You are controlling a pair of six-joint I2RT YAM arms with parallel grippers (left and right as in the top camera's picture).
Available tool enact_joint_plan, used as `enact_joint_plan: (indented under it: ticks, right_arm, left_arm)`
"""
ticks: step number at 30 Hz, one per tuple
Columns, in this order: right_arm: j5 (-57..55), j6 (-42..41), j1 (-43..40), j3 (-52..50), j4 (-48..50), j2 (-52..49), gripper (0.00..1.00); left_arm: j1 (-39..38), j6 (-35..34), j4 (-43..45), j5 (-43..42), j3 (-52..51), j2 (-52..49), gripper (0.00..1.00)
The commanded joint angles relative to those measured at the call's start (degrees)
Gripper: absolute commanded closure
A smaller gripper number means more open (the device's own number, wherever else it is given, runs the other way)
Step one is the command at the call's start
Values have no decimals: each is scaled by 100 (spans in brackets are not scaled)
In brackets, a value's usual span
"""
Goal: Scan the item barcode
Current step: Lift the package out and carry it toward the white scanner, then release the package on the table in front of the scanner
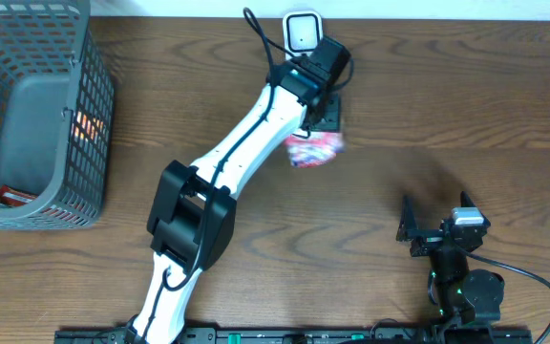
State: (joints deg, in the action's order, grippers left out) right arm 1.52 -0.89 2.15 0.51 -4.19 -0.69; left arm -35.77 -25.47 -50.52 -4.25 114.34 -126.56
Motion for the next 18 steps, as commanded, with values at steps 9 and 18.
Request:
enact_joint_plan:
  ticks: [9,18]
  right_arm:
    - [9,-76,-35,-20,-9,28,1]
    - [9,-76,-35,-20,-9,28,1]
  left_arm:
    - [81,31,57,-428,33,671,36]
    - [535,31,9,-407,33,1464,36]
